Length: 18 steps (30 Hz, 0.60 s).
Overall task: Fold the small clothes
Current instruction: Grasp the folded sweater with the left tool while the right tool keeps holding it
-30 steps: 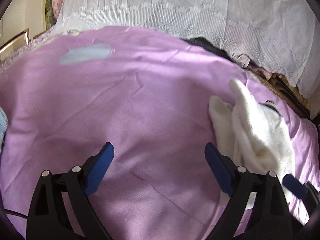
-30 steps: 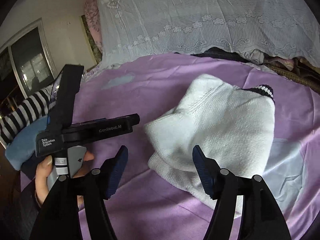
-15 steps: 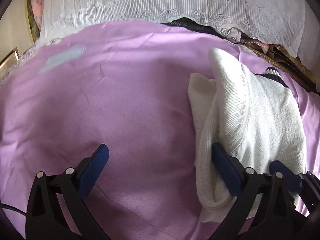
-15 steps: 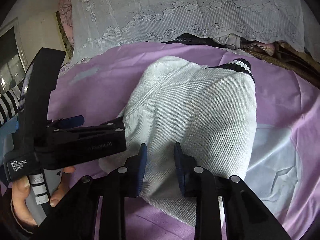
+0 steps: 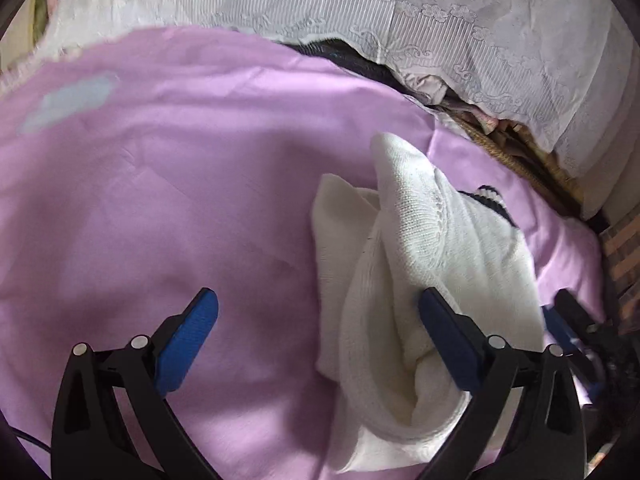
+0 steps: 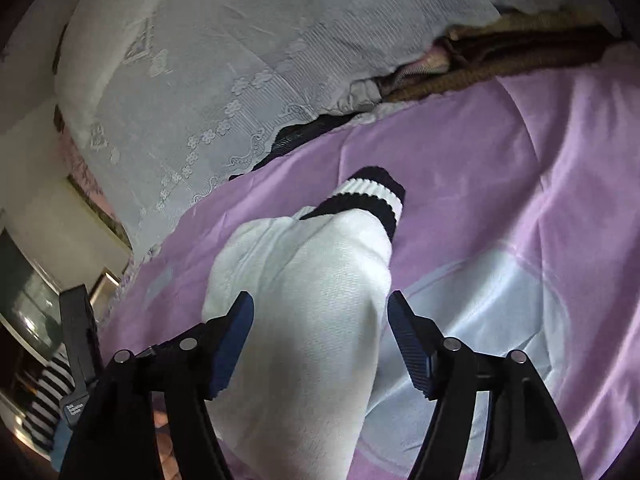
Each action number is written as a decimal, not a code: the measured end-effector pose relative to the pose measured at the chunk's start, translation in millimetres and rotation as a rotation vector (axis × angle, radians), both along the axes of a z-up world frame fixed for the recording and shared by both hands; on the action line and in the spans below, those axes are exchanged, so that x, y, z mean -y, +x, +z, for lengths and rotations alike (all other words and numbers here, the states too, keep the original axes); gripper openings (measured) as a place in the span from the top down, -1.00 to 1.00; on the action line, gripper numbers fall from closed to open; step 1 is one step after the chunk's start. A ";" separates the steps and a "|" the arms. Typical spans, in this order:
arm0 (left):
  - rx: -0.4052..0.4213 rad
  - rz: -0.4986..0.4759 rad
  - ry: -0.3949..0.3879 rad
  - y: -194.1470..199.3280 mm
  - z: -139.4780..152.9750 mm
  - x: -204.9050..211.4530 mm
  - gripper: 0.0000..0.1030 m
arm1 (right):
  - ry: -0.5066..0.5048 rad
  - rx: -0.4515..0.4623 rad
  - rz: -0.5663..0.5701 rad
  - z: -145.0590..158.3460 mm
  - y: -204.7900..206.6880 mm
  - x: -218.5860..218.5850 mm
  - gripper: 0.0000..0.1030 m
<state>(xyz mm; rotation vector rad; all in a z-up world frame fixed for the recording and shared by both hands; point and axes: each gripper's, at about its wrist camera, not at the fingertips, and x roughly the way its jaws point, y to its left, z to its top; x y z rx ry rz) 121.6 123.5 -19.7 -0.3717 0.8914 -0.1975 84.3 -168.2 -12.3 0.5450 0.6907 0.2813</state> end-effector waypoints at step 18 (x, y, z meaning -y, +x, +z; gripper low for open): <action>-0.064 -0.124 -0.035 -0.1 -18.6 25.9 -0.92 | 0.147 -0.088 0.065 -30.8 18.9 -3.1 -0.52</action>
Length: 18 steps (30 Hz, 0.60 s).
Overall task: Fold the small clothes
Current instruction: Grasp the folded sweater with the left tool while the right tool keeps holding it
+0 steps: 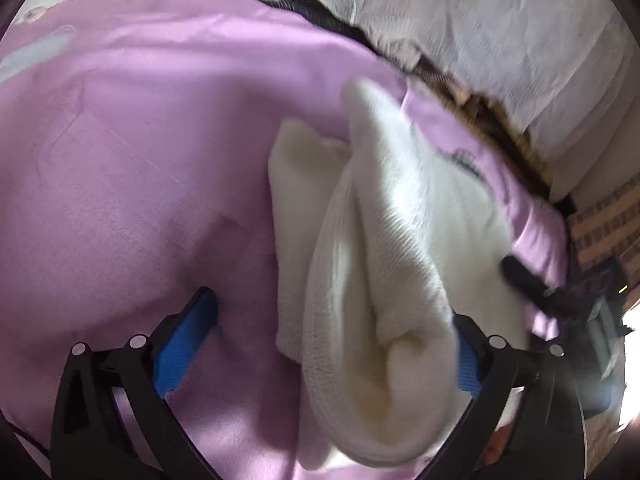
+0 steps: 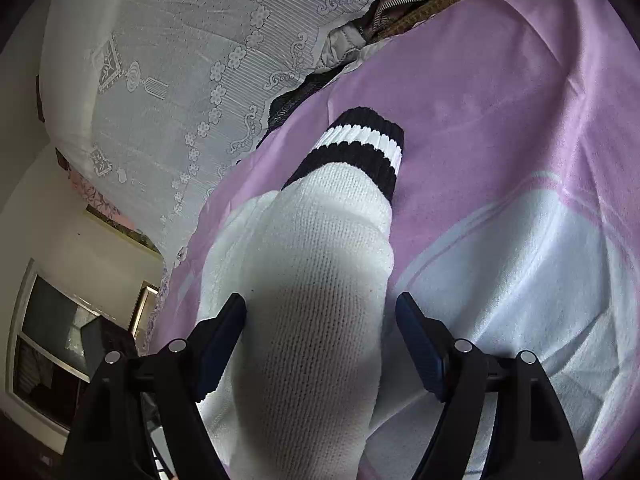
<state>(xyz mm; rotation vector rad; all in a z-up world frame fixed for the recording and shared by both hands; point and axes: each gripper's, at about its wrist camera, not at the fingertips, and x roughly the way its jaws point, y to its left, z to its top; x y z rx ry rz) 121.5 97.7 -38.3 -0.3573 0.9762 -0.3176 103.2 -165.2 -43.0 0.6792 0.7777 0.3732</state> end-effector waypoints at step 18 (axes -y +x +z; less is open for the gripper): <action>0.217 -0.042 0.045 -15.2 19.6 27.0 0.14 | -0.171 0.106 0.005 12.2 -1.7 -30.2 -0.02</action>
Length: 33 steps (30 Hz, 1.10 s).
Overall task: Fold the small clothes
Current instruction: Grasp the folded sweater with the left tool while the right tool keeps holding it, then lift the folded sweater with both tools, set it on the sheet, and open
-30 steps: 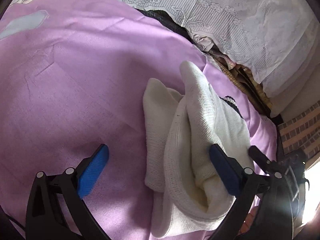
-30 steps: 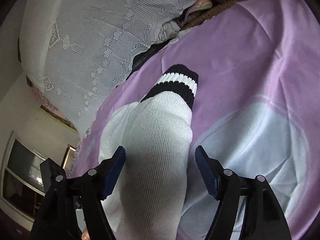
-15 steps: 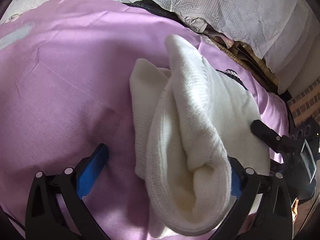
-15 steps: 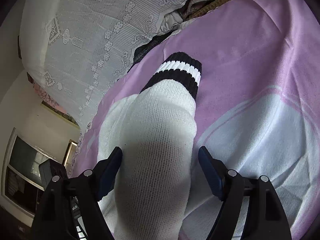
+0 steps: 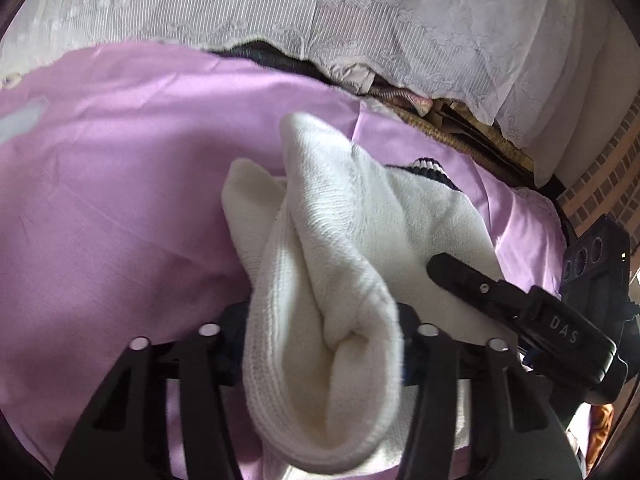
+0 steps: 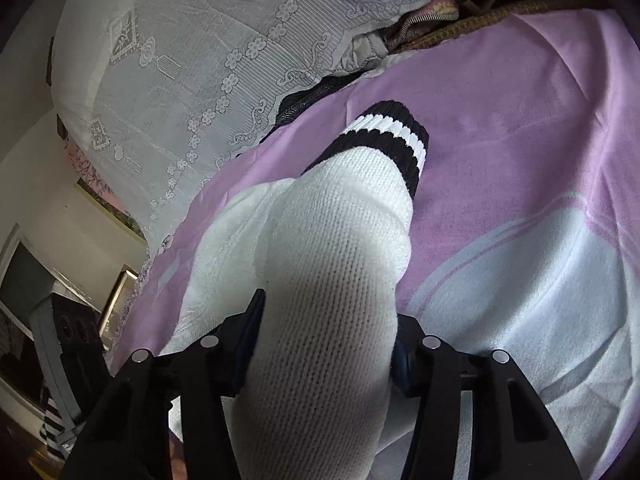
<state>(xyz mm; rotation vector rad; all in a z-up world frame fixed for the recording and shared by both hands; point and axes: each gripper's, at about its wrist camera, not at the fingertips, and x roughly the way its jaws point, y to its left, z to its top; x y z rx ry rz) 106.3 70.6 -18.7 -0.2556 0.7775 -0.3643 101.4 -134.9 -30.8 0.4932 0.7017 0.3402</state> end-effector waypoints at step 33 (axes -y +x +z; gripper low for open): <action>-0.026 0.601 0.393 -72.1 14.0 -262.2 0.16 | -0.127 0.040 0.503 7.7 37.0 -321.0 0.05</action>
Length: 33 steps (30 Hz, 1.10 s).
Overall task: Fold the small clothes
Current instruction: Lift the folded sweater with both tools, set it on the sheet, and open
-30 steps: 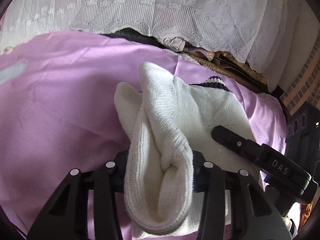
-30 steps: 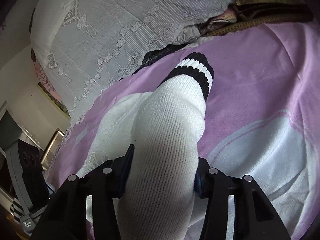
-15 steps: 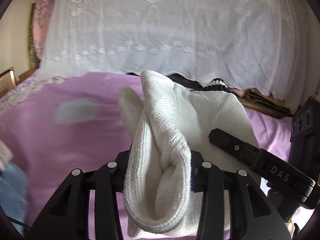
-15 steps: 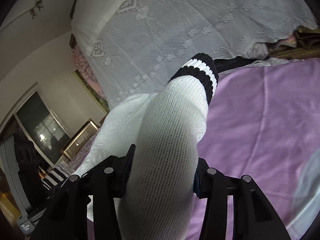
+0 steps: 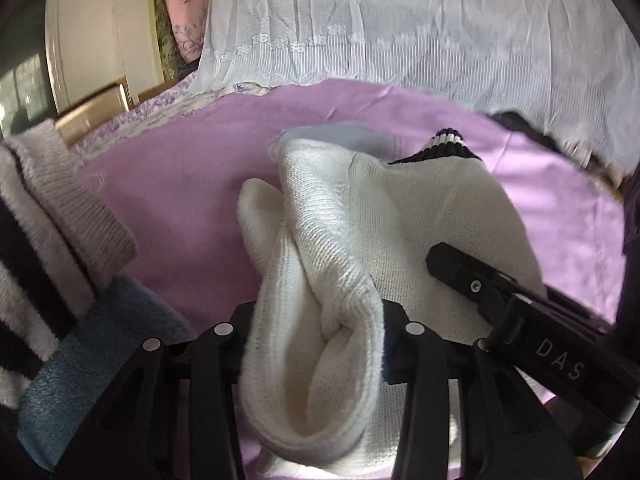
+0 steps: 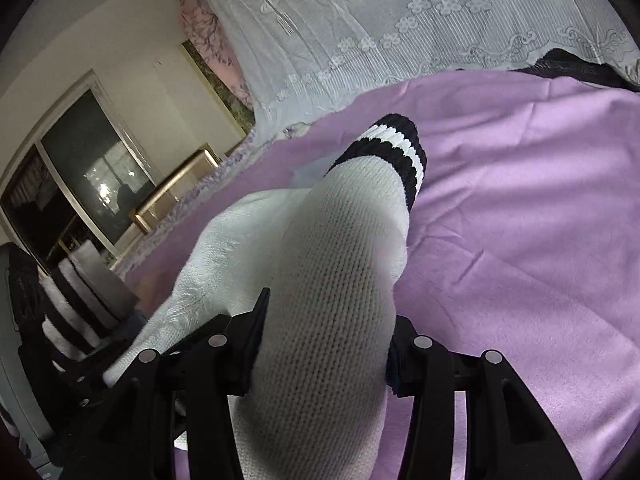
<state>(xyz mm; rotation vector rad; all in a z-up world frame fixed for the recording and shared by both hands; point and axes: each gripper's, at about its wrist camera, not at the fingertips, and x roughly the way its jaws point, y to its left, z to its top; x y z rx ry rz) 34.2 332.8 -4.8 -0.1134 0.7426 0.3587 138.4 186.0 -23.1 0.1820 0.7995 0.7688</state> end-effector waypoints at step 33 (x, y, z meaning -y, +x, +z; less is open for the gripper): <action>0.159 0.095 0.111 -121.7 20.8 53.7 -0.76 | -0.020 0.237 -0.205 25.6 -134.1 88.9 -0.56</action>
